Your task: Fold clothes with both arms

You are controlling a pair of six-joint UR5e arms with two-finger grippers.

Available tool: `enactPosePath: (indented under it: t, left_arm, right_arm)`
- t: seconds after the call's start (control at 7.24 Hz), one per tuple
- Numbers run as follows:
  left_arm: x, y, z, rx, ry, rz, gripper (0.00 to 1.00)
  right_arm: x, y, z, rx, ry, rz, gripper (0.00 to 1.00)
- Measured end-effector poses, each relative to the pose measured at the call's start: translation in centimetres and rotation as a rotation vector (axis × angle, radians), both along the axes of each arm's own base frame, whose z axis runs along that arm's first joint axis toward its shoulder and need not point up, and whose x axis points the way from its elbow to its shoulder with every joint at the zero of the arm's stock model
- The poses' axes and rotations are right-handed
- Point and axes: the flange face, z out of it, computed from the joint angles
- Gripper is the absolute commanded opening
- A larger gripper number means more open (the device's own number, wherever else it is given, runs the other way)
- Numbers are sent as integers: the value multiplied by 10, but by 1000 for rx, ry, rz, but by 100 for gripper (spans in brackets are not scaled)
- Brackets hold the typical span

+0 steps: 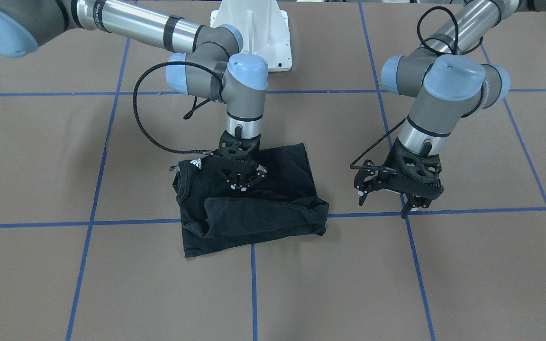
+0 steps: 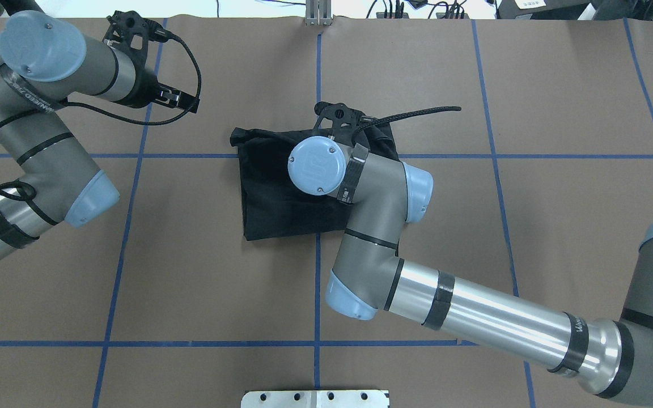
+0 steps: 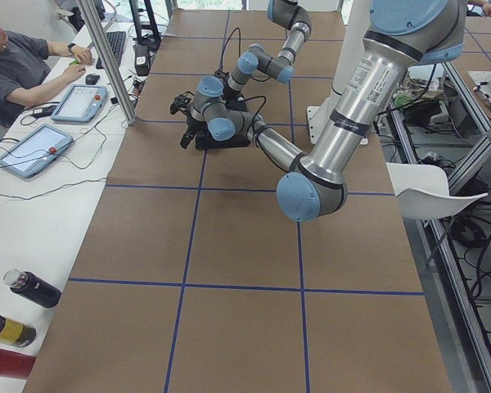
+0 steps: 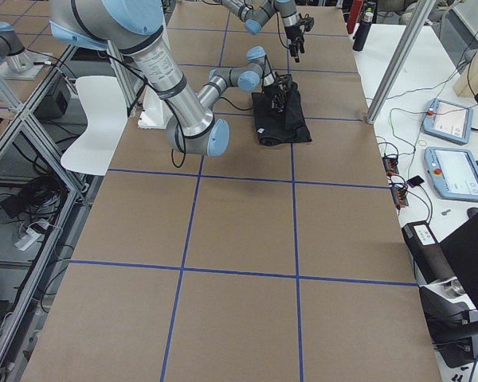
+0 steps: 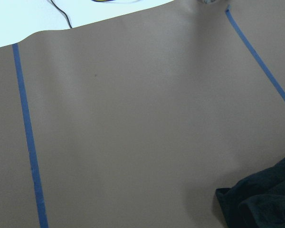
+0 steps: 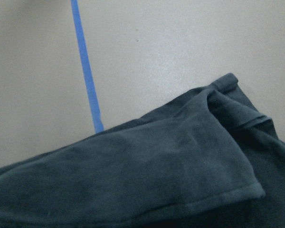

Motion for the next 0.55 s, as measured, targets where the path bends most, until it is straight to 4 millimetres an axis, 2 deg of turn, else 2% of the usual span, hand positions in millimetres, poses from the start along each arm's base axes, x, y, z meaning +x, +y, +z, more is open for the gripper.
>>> enactPosePath:
  t: [0.28, 0.55]
  left_arm:
    - [-3, 2, -4, 5, 5, -1, 100]
    - [-7, 8, -5, 9, 8, -1, 100]
  right_arm:
    - [15, -55, 20, 35, 7, 90, 0]
    - [25, -110, 17, 87, -8, 179, 0]
